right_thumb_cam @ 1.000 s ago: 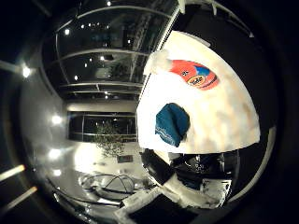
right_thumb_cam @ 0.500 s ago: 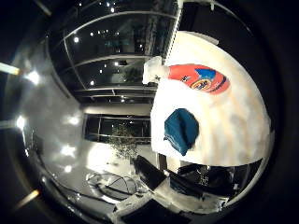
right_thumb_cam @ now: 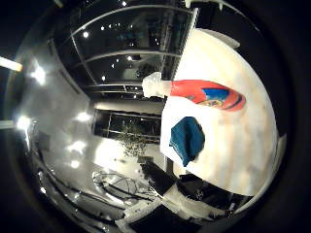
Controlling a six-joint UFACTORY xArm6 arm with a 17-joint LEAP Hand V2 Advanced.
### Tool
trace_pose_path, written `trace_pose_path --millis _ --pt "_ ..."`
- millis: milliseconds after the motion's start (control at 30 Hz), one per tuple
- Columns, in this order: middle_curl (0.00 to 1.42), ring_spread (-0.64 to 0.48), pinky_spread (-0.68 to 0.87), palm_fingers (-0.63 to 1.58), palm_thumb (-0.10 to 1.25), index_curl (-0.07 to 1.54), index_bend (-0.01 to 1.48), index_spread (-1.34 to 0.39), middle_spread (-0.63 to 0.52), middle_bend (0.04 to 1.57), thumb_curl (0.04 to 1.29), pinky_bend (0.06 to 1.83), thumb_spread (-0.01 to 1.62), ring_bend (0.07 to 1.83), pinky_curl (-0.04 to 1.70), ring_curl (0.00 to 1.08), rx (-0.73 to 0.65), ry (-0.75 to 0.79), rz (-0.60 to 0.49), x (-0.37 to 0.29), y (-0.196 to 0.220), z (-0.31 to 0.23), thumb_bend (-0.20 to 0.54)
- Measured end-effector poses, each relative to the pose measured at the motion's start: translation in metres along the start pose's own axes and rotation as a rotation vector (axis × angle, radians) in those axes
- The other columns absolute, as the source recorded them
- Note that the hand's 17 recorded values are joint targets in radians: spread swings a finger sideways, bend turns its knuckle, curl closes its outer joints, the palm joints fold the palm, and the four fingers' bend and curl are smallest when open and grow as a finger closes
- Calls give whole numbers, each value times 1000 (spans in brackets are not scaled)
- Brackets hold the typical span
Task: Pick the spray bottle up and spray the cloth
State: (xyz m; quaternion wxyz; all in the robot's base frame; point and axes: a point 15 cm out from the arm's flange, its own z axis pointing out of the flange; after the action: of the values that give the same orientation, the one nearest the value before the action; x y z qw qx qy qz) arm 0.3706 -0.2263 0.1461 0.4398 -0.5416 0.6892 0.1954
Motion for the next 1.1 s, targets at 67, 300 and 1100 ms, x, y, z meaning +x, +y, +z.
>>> trace_pose_path --millis 67,300,1100 --pt "330 219 358 -26 430 206 132 -213 194 198 300 369 924 308 348 258 -33 -33 -16 -4 -6 8 -31" --pt "331 219 358 -32 423 200 132 -205 193 196 300 373 917 305 337 258 -114 -57 -56 -3 -23 27 -32" --pt "336 202 351 0 438 228 150 -170 192 214 300 370 906 287 327 261 -308 -74 -135 -19 -50 122 -31"
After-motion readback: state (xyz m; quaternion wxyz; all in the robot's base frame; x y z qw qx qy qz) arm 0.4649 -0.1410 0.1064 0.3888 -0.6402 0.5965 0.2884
